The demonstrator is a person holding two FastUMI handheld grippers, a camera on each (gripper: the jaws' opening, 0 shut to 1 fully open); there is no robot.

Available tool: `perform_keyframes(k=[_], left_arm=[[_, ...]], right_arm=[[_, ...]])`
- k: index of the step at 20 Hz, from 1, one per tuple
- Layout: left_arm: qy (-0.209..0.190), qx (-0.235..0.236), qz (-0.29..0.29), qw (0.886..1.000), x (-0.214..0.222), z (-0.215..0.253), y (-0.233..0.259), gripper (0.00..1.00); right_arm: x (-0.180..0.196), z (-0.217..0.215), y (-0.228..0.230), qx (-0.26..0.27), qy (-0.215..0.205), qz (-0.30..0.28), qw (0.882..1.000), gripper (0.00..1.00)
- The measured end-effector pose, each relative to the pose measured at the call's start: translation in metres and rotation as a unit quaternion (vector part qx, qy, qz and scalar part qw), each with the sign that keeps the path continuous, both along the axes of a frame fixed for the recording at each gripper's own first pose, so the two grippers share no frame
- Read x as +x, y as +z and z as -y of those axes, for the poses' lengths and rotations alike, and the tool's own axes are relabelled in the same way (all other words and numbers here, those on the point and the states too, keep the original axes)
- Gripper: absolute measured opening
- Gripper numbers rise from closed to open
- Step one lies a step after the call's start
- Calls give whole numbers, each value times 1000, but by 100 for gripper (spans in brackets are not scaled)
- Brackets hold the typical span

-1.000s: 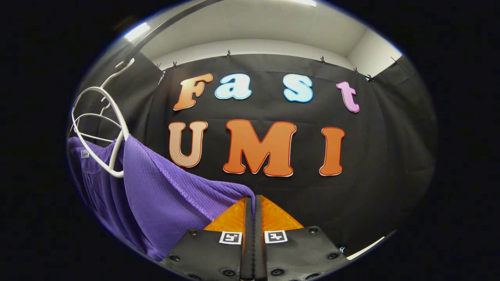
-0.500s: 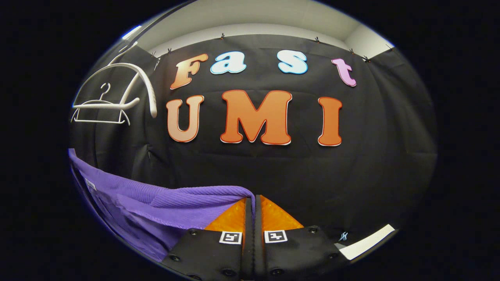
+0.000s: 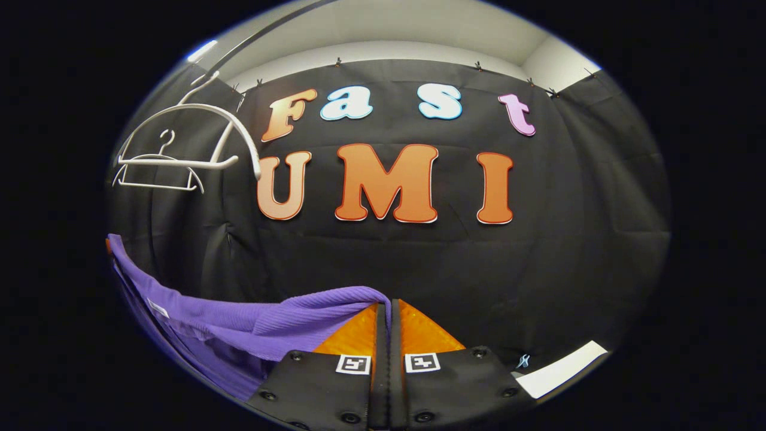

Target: Grasp the clothes on the hanger with both hands and then place them into the laundry hamper below.

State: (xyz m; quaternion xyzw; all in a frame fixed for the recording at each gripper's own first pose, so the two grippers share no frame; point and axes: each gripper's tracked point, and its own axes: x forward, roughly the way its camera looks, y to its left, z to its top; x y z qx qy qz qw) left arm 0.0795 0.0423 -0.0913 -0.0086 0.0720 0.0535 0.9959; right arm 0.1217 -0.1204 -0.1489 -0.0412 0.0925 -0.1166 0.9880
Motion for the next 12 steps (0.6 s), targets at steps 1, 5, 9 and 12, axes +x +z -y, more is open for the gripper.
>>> perform_keyframes(k=[1, 5, 9, 12], left_arm=[[-10, -1, 1, 1000, -2, 12, 1, 0], [-44, 2, 2, 999, -3, 53, 1, 0], [-72, 0, -1, 997, 5, 94, -3, 0], [-94, -8, -6, 996, 9, 124, -8, 0]], right_arm=[[-4, -6, -1, 4, 4, 2, 1000, 8], [-12, -36, -8, 24, 24, -2, 999, 8], [-19, -56, -11, 31, 40, -3, 999, 7], [-19, -65, -16, 37, 46, -3, 998, 7]])
